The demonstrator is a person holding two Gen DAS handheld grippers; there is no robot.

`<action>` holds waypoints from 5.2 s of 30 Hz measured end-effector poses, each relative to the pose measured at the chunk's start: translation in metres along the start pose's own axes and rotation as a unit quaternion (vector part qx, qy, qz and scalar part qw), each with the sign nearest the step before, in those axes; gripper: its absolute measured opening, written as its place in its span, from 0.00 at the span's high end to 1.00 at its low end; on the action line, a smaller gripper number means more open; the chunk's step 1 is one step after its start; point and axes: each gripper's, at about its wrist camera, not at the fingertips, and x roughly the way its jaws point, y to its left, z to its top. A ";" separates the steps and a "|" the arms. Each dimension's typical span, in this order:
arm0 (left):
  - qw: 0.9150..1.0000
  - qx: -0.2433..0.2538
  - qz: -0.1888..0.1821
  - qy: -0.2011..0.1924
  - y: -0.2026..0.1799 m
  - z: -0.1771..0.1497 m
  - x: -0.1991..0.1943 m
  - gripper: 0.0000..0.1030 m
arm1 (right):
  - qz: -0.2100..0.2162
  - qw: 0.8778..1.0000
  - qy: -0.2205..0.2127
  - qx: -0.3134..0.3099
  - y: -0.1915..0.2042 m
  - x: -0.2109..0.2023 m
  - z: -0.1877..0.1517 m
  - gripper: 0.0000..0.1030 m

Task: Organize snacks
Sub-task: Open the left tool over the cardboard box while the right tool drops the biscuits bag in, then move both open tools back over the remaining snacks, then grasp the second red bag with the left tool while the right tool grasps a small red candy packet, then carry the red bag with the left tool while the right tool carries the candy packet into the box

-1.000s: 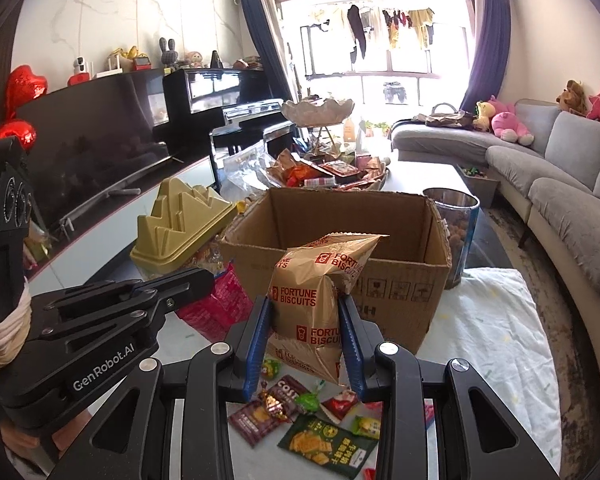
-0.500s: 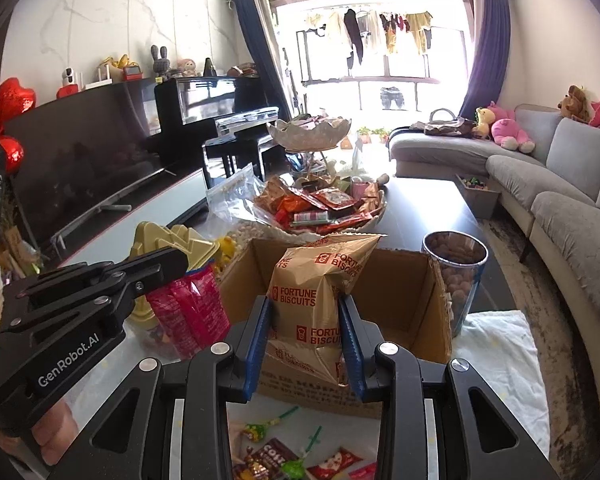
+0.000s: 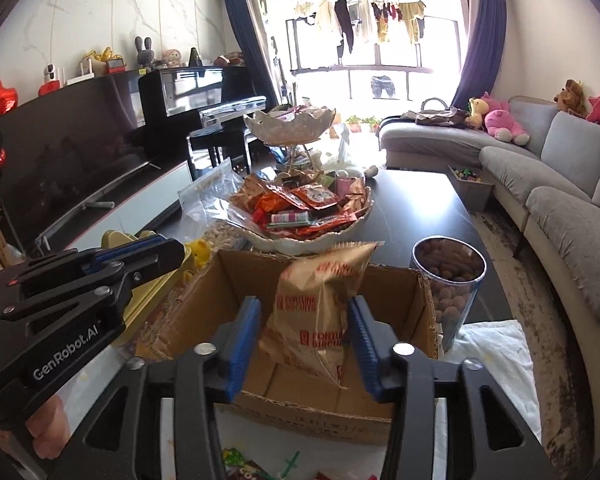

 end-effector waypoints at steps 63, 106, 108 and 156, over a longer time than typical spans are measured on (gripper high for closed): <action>0.981 -0.054 0.083 0.170 -0.032 -0.221 -0.067 0.08 | -0.063 0.990 0.124 0.033 -0.017 -0.081 -0.202 0.28; 0.975 -0.100 0.048 0.193 -0.022 -0.256 -0.026 0.48 | -0.081 0.982 0.162 0.046 -0.028 -0.041 -0.243 0.82; 0.975 -0.100 0.045 0.192 -0.023 -0.257 -0.029 0.49 | -0.078 0.983 0.161 0.049 -0.027 -0.044 -0.243 0.83; 0.999 -0.026 0.012 0.023 -0.032 -0.120 -0.085 0.52 | 0.010 1.000 0.021 0.020 0.005 -0.090 -0.117 0.84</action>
